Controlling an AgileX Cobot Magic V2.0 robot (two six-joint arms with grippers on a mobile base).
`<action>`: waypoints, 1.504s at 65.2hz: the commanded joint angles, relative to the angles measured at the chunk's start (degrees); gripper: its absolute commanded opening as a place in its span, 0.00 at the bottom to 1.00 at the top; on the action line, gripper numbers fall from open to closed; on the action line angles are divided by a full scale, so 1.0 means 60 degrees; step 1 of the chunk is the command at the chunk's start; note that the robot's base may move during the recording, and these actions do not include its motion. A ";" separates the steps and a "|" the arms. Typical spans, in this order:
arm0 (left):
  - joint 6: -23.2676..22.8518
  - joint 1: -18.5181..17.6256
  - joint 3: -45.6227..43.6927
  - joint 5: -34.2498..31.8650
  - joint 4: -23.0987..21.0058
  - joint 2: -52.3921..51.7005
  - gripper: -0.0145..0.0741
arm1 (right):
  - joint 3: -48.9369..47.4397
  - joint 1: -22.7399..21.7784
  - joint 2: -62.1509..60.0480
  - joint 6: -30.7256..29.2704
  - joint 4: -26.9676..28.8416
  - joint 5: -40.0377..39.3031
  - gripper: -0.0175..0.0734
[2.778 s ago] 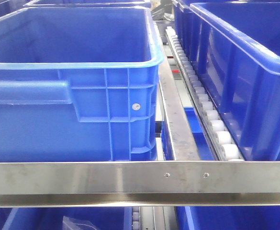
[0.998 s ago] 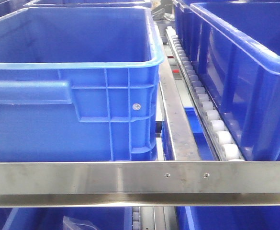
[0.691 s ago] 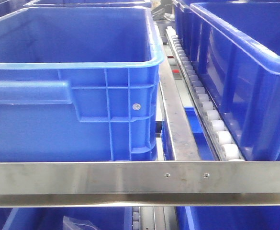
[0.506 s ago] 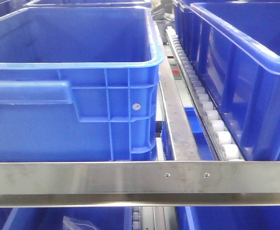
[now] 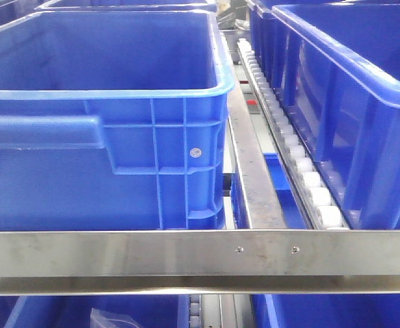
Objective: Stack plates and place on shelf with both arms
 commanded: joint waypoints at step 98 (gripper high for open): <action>-0.0255 0.0111 0.1604 -0.2411 -0.0685 -0.1451 0.27 | 0.0010 -0.0016 -0.0181 -0.0039 -0.0086 -0.0877 0.25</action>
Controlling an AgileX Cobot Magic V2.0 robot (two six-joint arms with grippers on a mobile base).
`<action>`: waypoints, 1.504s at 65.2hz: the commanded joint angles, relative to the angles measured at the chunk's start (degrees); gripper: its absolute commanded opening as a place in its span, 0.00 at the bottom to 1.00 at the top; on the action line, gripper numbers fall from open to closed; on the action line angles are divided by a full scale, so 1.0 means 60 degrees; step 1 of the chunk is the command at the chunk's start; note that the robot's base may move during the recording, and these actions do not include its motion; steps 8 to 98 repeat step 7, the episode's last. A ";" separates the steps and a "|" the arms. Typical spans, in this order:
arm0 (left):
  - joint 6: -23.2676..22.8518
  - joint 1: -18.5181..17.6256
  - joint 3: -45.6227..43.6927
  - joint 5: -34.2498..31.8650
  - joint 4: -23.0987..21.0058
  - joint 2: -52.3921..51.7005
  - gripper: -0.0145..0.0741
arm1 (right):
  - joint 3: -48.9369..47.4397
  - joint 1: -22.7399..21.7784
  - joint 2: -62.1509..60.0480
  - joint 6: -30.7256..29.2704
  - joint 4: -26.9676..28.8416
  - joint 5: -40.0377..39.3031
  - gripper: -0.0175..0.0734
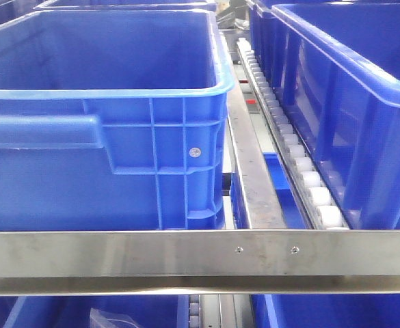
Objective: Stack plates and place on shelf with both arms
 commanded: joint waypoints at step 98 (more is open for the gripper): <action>-0.0069 -0.0019 0.0036 -0.0780 -0.0079 -0.0190 0.27 | 0.0010 -0.0016 -0.0181 -0.0039 -0.0086 -0.0860 0.25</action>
